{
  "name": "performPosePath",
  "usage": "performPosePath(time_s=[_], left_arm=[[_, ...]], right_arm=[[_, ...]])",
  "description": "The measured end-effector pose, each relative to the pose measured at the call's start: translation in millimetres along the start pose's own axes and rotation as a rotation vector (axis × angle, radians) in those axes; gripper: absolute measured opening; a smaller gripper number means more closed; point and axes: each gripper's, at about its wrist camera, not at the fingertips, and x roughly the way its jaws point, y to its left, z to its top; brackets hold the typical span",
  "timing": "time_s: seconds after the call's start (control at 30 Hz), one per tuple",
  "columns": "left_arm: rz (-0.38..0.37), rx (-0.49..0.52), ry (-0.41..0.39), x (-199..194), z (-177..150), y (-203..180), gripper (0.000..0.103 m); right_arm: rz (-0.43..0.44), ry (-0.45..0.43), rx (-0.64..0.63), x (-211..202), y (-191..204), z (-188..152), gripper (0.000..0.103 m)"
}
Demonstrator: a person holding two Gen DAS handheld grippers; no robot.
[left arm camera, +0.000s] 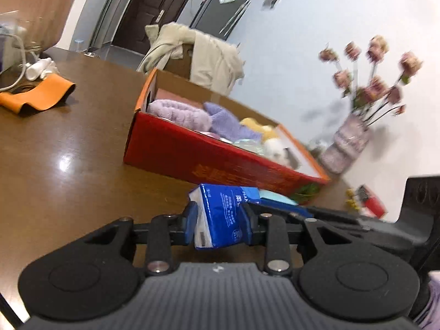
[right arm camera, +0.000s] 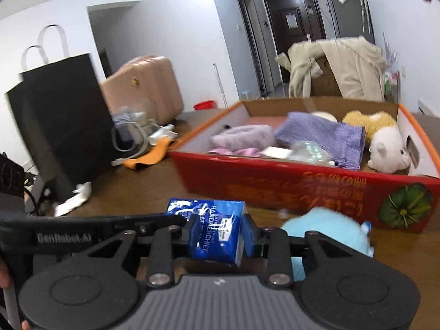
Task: Organize soft objects
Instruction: 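Lift the blue tissue packet into the box and open both grippers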
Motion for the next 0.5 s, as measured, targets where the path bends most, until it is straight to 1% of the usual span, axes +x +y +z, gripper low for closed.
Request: performPosePath(time_s=[0.03, 0.07, 0.13, 0.17, 0.27, 0.33, 0.4, 0.5], left_arm=[[-0.013, 0.013, -0.006, -15, -8, -3, 0.032], [-0.018, 0.019, -0.008, -26, -13, -5, 0.03], [-0.033, 0.008, 0.008, -48, -28, -8, 0.029], [-0.035, 0.004, 0.011, -56, -34, -10, 0.027], [-0.049, 0.009, 0.006, -79, -53, -19, 0.027], [-0.064, 0.014, 0.012, -84, -61, -26, 0.027], [-0.081, 0.041, 0.019, -85, -68, -37, 0.027], [-0.096, 0.066, 0.029, -82, -74, -51, 0.027]], right_arm=[[-0.003, -0.014, 0.003, -11, 9, -6, 0.029], [-0.004, -0.028, 0.023, -22, 17, -14, 0.027], [-0.014, -0.045, 0.067, -44, 30, -31, 0.023], [-0.019, -0.047, 0.066, -53, 36, -39, 0.022], [-0.037, -0.041, 0.086, -80, 51, -64, 0.018], [-0.064, -0.037, 0.093, -95, 57, -77, 0.018], [-0.095, -0.037, 0.097, -108, 58, -86, 0.018], [-0.123, -0.047, 0.119, -123, 52, -91, 0.018]])
